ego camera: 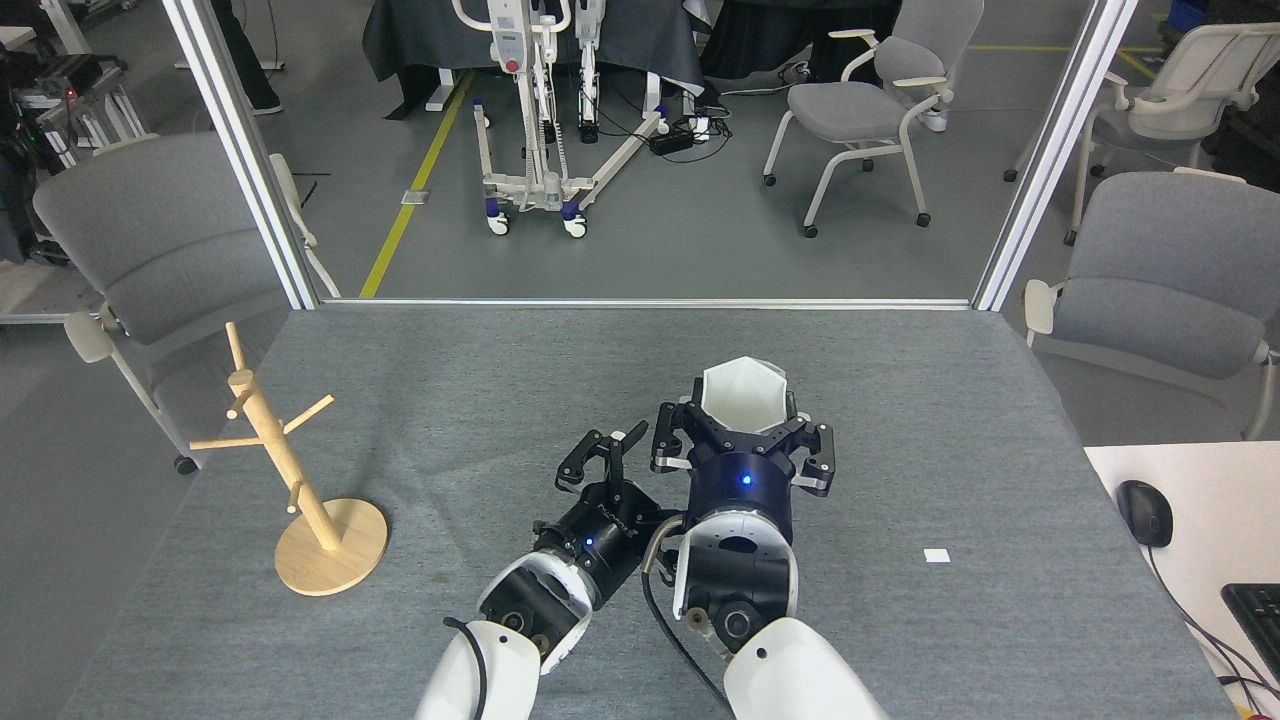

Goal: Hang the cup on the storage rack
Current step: 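Grasp the cup with the left gripper beneath the right gripper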

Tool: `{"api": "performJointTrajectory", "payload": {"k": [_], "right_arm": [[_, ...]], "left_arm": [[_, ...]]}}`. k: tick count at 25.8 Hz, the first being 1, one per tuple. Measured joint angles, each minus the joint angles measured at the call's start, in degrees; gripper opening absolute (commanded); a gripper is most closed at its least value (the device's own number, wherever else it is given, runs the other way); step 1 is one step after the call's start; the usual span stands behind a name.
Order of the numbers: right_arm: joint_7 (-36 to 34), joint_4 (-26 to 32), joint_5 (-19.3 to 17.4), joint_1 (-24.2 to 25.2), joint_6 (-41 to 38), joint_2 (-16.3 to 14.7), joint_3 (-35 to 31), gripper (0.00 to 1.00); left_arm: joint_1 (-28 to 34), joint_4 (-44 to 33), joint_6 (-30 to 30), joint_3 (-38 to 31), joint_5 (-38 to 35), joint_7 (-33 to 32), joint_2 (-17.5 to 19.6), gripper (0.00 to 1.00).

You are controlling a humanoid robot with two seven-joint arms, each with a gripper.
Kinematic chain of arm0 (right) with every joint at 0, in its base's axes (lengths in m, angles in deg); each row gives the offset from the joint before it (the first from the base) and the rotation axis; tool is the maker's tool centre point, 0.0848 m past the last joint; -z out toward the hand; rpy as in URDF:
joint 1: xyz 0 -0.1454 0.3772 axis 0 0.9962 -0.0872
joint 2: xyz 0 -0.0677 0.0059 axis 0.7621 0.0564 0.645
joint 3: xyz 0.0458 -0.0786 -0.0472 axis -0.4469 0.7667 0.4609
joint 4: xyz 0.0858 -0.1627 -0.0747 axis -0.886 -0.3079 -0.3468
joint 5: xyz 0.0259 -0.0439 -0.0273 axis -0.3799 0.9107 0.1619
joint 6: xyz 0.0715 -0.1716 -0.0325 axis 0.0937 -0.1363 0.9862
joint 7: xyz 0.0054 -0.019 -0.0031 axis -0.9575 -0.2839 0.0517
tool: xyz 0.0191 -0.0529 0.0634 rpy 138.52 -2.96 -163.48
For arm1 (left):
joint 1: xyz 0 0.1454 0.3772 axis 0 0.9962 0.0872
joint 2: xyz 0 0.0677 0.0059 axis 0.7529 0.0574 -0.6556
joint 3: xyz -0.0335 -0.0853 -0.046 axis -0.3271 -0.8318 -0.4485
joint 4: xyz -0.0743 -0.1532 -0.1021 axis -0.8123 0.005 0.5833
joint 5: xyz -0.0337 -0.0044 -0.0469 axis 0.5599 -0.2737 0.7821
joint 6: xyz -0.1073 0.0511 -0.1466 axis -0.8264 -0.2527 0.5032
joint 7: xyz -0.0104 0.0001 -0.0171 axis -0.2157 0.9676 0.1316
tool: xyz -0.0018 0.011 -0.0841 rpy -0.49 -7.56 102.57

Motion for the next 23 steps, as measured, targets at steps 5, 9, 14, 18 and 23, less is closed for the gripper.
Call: {"api": "performJointTrajectory", "payload": {"k": [5,9,14,18,23], "right_arm": [[0.0,-0.8,-0.1,-0.3,-0.2,0.5,0.0,0.19],[0.1,-1.0,-0.2,-0.4,-0.5,0.9,0.1,0.19],[0.1,-1.1,-0.3,-0.3,-1.6,1.7,0.0,0.18],[0.2,-1.5,-0.3,-0.2,-1.8,1.9,0.4,0.18],[0.2,-2.1,-0.4,0.1,-1.9,2.7,1.3,0.18]], "left_arm": [[-1.2,0.7,-1.1,0.6,3.4,0.0,-0.1,0.99],[-2.6,3.1,-0.9,1.8,4.5,-0.2,-0.2,0.99],[-4.1,5.5,-0.7,2.3,5.4,-0.2,-0.2,0.99],[-5.4,6.8,0.0,2.3,6.8,-0.2,-0.3,0.98],[-6.1,6.8,0.4,2.3,8.0,-0.2,-0.3,0.81]]}}
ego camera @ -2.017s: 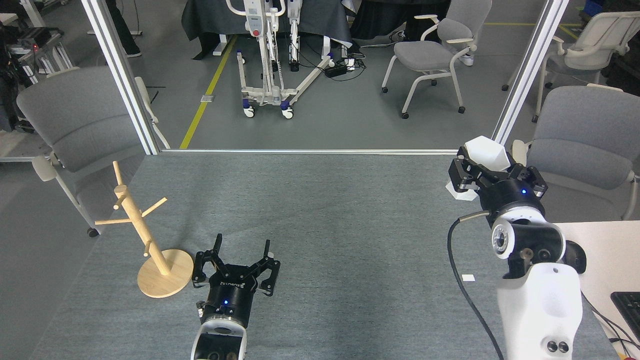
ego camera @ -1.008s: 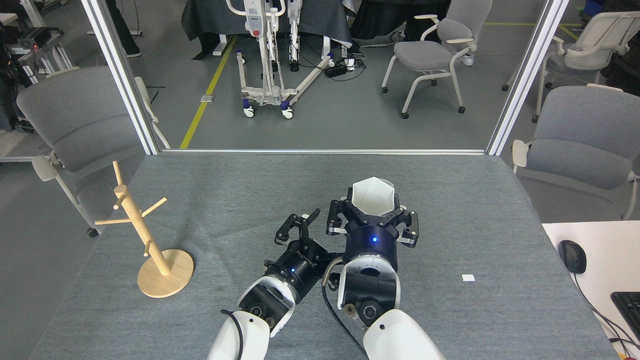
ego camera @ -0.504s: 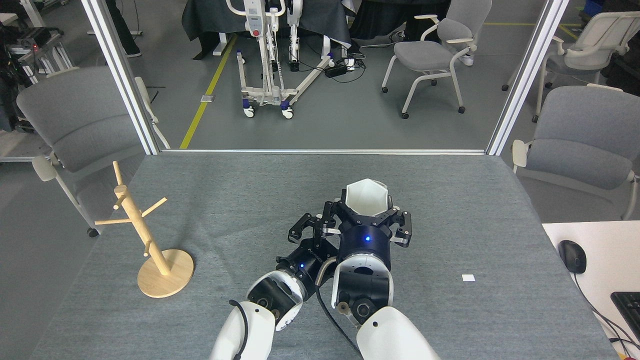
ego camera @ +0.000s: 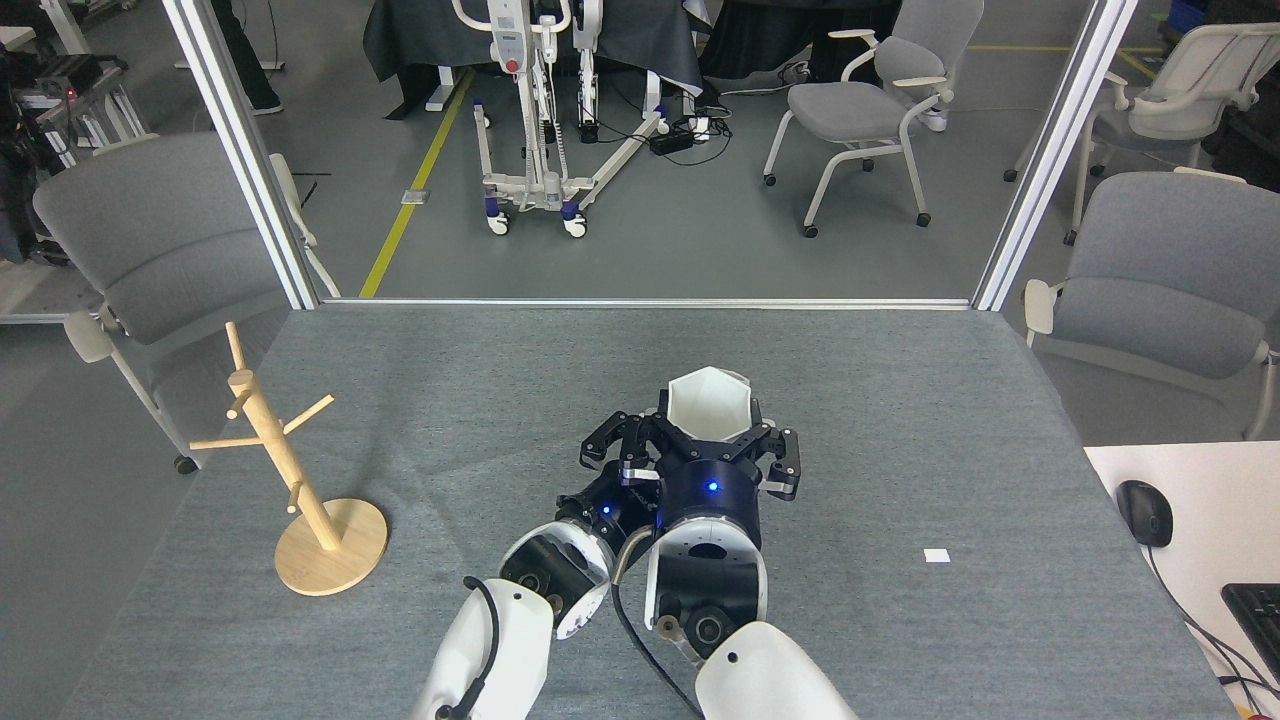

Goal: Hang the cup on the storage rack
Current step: 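Grasp the cup with the left gripper beneath the right gripper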

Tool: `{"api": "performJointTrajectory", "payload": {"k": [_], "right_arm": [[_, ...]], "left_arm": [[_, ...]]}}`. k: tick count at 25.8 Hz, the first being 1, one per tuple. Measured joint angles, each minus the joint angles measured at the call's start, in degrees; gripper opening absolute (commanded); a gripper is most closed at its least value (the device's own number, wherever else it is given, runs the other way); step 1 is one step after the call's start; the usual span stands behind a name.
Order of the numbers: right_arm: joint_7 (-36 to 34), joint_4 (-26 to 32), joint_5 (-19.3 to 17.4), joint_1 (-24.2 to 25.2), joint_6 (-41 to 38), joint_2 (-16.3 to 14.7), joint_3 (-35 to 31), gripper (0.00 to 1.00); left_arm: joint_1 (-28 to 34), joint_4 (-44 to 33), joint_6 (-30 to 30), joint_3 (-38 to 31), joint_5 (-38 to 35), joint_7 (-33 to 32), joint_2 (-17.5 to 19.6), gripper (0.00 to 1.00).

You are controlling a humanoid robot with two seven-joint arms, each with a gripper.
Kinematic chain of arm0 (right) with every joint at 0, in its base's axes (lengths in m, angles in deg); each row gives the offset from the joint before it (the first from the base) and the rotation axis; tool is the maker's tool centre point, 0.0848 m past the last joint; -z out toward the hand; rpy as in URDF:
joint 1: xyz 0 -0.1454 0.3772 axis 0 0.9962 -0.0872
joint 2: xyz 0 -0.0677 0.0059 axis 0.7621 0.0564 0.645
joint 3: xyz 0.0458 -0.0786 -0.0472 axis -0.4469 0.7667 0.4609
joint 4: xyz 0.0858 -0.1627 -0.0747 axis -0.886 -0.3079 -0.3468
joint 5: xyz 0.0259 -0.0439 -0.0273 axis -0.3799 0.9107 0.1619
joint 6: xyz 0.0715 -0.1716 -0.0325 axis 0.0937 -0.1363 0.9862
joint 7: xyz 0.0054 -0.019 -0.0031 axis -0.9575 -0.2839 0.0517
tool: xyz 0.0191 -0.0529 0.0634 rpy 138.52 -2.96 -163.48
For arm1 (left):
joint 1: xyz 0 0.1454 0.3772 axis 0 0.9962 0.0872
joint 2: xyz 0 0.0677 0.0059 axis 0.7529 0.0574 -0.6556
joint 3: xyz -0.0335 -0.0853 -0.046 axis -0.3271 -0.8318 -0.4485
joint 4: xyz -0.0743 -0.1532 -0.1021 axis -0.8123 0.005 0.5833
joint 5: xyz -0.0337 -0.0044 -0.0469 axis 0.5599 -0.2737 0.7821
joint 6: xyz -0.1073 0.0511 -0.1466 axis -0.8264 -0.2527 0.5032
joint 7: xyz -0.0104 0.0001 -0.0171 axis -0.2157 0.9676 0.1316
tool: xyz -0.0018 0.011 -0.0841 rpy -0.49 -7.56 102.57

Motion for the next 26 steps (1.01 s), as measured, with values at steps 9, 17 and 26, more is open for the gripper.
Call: {"api": "performJointTrajectory", "payload": {"k": [9,17,26], "right_arm": [[-1.0,-1.4,0.0,2.0,0.9,2.7,0.0,0.18],[-0.4,-1.5,0.1,3.0,0.9,3.8,-1.3,0.99],[-2.9,-2.3,0.1,3.0,-1.0,3.4,0.3,0.99]], "left_arm": [[0.2,0.3,-1.6,0.0,0.2,-4.2,0.1,0.0],[0.4,0.4,-2.7,-0.1,0.1,-5.1,0.4,0.0],[0.4,1.7,-1.9,-0.3,0.1,-4.6,0.6,0.0]]}}
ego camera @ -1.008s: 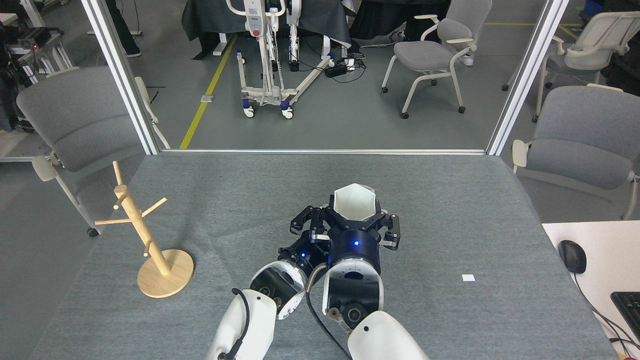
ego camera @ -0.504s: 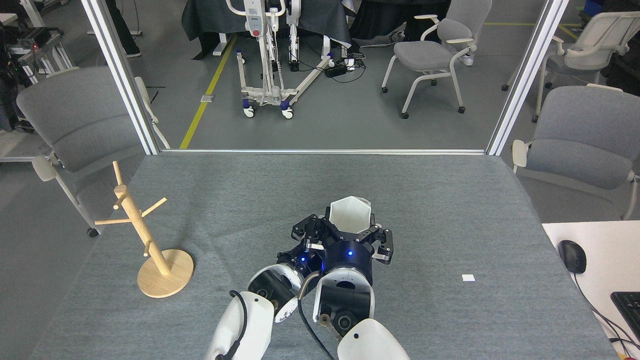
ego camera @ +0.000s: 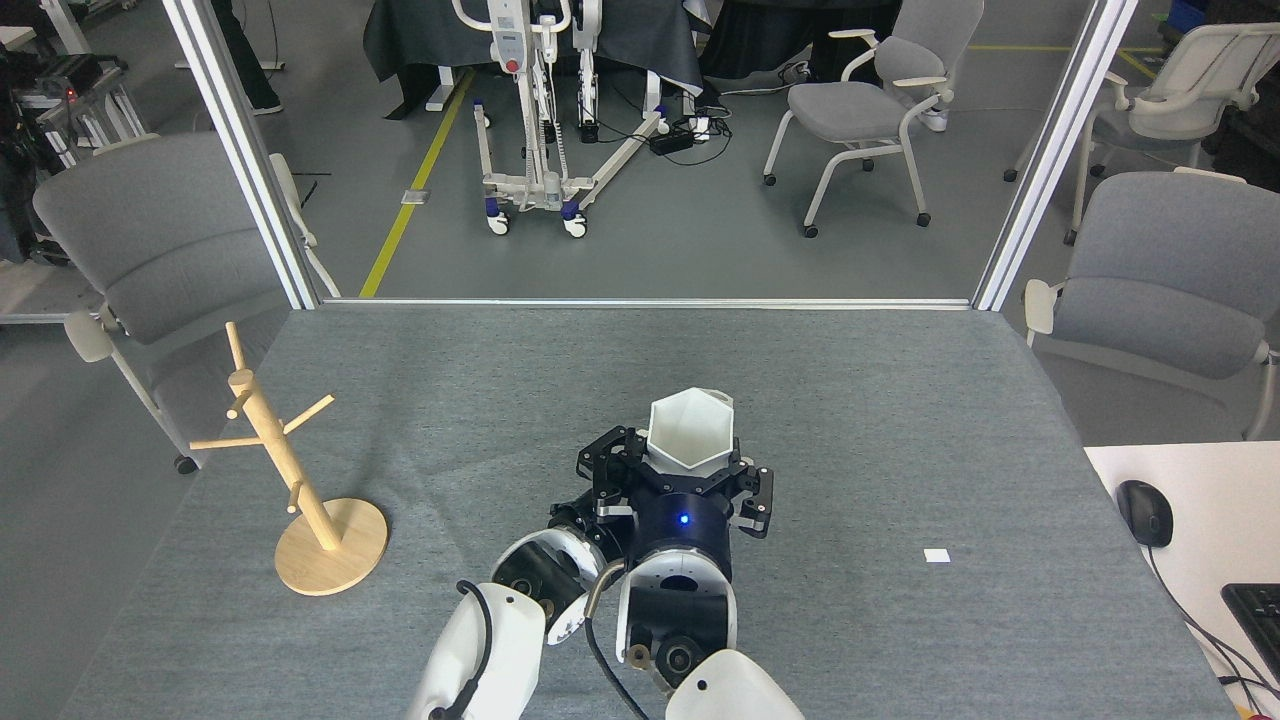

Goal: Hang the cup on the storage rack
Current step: 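Grasp the cup with the left gripper beneath the right gripper, then release the cup from the right gripper and withdraw it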

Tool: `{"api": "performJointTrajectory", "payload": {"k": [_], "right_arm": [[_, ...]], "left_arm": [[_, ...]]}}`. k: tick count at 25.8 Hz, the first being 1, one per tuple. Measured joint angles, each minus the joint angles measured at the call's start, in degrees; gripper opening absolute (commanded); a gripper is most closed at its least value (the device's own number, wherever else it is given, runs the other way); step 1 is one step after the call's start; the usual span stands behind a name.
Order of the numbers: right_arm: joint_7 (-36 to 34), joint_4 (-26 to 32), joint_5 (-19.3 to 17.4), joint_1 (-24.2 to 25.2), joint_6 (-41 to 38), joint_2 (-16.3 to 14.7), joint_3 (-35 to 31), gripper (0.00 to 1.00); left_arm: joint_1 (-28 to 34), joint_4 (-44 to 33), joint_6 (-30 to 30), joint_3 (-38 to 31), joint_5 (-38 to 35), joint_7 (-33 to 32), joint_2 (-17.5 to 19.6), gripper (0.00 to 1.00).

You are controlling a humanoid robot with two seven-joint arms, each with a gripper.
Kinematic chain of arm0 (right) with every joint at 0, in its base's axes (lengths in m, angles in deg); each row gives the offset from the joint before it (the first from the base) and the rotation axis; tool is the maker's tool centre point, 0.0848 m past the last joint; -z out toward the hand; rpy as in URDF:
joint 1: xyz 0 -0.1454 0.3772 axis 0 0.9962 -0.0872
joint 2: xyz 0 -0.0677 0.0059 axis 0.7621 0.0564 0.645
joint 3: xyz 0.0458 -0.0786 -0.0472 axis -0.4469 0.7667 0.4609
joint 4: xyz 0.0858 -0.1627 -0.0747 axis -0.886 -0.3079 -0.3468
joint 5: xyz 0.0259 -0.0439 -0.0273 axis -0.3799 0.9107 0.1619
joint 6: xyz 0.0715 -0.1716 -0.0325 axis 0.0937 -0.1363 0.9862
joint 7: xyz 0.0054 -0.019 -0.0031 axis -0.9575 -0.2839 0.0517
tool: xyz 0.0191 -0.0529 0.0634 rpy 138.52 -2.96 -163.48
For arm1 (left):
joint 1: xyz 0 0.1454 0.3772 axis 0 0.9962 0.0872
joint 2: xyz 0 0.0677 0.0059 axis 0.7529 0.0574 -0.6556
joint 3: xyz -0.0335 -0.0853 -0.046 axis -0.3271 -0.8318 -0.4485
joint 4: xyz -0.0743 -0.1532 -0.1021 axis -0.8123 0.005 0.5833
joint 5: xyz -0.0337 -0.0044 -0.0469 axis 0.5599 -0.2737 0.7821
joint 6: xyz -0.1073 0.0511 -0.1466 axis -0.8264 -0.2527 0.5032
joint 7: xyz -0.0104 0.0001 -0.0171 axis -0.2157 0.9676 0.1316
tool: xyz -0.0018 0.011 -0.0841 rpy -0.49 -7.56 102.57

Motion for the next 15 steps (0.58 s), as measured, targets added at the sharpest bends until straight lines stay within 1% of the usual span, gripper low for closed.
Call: {"api": "performJointTrajectory", "payload": {"k": [3,5,7,10,12,13,15], "right_arm": [[-6.6,0.0,-0.2,-0.1,-2.4,0.1,-0.9,0.99],[-10.8,0.0,-0.7,0.0,-3.4,0.2,-1.4,0.99],[-16.0,0.0,-2.1,0.0,-4.1,0.2,-1.7,0.99],[-22.3,0.0,-5.4,0.0,-5.7,0.2,-3.3,0.99],[-24.5,0.0,-6.9,-0.1,-8.1,0.1,-6.0,0.99],[-25.3,0.0,-7.4,-0.2,-10.8,-0.1,-8.4,0.99],[-26.1,-0.1,-8.0,-0.2,-17.6,-0.5,-15.3,0.99]], "left_arm": [[0.2,0.5,-0.6,0.1,-0.2,-2.1,0.0,0.0],[0.2,0.8,-0.4,0.0,-0.3,-1.2,0.0,0.0],[1.0,1.1,-0.4,0.1,-0.3,-1.0,0.1,0.0],[2.0,0.9,0.0,0.0,-0.4,-0.7,0.1,0.0],[3.3,0.0,-0.1,-0.2,-0.5,-0.9,0.2,0.0],[4.4,-1.0,0.3,-0.3,-0.5,-0.7,0.4,0.0],[7.2,-3.6,0.7,-0.6,-0.6,-0.8,1.6,0.0]]}}
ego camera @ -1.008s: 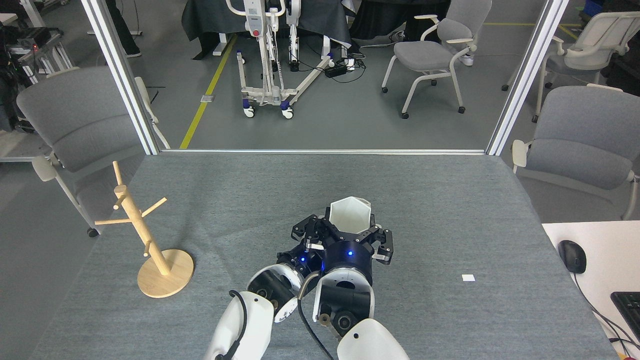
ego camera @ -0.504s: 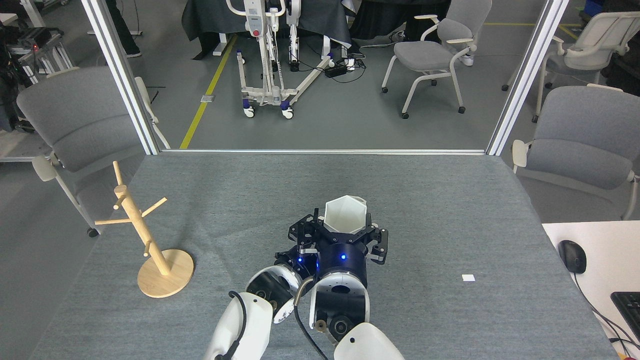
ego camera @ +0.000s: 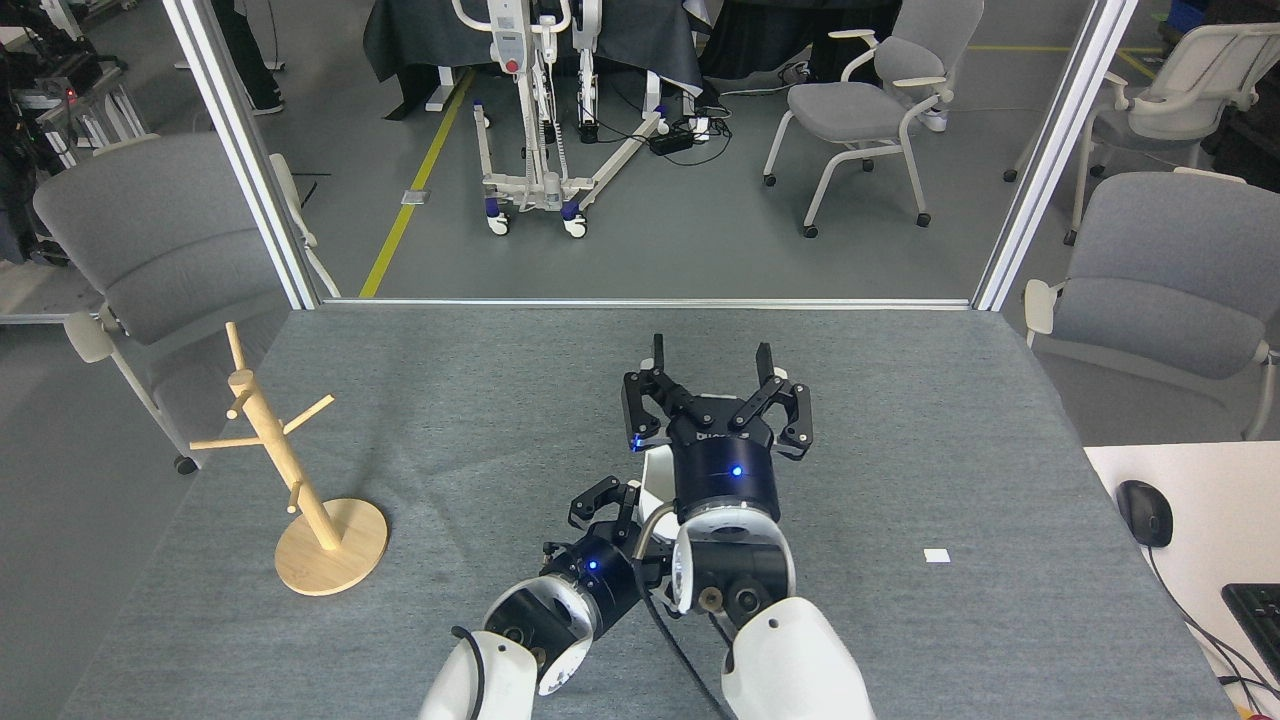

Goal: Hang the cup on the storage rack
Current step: 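Release the cup from the right gripper and withdraw it, then carry the cup with the left gripper past the wooden rack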

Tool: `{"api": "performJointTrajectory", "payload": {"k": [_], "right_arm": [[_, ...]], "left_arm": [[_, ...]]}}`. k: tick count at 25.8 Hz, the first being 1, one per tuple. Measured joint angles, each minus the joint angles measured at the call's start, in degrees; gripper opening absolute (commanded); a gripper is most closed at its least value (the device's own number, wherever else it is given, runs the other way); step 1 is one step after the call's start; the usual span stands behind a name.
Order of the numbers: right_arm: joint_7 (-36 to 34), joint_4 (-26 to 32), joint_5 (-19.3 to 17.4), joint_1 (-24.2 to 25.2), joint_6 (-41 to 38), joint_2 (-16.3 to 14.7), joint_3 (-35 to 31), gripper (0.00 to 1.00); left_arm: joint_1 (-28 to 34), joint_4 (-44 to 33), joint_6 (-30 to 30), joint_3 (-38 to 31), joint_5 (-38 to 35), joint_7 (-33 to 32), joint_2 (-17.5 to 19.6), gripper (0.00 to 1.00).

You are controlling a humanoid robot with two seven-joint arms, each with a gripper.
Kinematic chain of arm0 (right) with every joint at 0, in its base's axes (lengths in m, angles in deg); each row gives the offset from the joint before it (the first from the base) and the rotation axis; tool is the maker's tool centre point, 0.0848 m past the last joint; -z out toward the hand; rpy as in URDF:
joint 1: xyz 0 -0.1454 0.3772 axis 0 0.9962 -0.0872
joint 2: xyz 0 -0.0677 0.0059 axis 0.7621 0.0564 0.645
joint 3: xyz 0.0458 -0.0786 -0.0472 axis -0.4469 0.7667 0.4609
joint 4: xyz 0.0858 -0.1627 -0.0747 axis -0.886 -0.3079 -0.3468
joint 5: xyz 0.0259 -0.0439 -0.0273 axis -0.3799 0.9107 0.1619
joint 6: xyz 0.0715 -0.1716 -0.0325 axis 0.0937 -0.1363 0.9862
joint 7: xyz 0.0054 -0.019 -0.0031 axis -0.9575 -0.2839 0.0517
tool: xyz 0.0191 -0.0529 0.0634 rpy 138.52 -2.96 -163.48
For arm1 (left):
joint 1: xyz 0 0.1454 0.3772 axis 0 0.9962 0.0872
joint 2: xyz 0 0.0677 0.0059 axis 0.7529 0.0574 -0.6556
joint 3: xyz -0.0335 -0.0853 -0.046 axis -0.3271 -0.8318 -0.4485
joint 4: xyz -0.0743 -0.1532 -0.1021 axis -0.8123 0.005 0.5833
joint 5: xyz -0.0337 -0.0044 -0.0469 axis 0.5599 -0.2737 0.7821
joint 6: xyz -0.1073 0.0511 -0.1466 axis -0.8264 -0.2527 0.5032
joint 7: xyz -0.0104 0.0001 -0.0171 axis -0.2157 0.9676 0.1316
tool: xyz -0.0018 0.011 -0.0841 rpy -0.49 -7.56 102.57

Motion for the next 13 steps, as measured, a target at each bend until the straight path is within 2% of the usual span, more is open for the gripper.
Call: {"api": "performJointTrajectory", "payload": {"k": [6,9,13], "right_arm": [[-0.7,-1.7,-0.4,3.8,-27.4,-2.1,-23.8,0.99],[-2.2,-2.4,-0.3,7.9,-34.0,-3.4,-31.0,0.99],[-7.9,-2.6,-0.1,13.1,-37.5,-4.2,-35.6,0.99]], "left_arm": [[11.7,-12.2,2.2,-4.1,-0.1,0.2,5.9,0.0],[17.4,-17.4,2.2,-9.0,-0.1,0.6,7.6,0.0],[24.0,-21.9,2.0,-15.8,-0.1,0.7,9.5,0.0]]}}
